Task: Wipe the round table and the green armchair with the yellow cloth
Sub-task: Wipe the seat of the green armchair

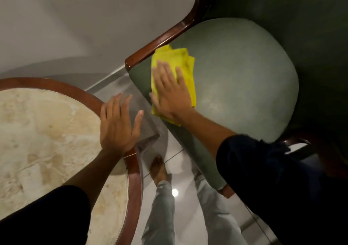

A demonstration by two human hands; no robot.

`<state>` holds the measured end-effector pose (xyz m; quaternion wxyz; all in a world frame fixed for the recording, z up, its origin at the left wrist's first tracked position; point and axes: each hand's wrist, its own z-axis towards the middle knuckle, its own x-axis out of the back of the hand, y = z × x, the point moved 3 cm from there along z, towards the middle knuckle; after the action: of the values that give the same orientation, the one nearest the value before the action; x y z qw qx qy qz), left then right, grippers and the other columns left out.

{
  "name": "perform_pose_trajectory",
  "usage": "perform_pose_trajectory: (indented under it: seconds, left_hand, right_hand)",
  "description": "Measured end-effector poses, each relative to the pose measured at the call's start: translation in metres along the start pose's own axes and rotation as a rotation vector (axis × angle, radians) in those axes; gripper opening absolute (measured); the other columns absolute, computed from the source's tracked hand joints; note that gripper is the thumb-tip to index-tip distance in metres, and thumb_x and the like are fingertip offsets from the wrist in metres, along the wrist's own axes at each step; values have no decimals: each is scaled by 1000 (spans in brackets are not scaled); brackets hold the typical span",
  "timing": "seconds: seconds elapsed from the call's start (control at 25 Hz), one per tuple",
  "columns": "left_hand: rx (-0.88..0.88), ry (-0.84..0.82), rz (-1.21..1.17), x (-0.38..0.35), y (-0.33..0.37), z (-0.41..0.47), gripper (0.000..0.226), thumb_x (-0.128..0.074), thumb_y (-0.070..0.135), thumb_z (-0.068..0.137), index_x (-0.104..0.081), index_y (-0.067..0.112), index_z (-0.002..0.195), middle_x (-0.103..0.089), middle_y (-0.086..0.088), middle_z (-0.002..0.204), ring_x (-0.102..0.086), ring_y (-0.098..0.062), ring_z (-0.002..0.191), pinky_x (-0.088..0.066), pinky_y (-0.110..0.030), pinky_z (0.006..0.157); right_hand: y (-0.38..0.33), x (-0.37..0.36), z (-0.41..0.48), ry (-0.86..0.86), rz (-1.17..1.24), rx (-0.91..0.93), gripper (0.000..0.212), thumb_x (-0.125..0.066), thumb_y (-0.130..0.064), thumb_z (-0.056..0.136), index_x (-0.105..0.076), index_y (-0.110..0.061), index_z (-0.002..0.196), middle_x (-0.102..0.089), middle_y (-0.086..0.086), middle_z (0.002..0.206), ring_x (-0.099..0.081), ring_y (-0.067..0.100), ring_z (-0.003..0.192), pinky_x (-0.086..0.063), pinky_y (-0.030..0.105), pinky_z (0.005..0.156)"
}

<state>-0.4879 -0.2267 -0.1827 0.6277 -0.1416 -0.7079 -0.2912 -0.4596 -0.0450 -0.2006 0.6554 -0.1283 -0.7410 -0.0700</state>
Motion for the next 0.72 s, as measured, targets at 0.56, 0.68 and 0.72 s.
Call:
perform_pose_trajectory:
  seconds: [0.56, 0.68, 0.72]
  left_hand:
    - [-76, -34, 148, 28, 24, 18, 62, -28, 59, 94, -48, 15, 132, -53, -12, 138, -46, -29, 130, -31, -49, 112]
    - [-146, 17, 148, 48, 89, 64, 59, -29, 58, 95, -50, 16, 130, -55, -11, 136, -47, -28, 130, -28, -48, 113]
    - [-119, 0, 146, 53, 84, 70, 59, -29, 58, 95, -50, 16, 130, -56, -11, 134, -48, -28, 128, -27, -49, 113]
  right_hand:
    - [233, 20, -136, 182, 375, -1132, 84, -25, -64, 90, -16, -13, 156, -9, 13, 166, -5, 31, 153, -7, 57, 122]
    - [194, 44, -108, 149, 322, -659, 83, -28, -65, 91, -17, -16, 156, -8, 2, 166, -6, 27, 153, -3, 54, 122]
    - [147, 42, -97, 117, 251, -287, 79, -29, -65, 93, -19, -18, 156, -12, 0, 166, -8, 26, 153, -6, 54, 123]
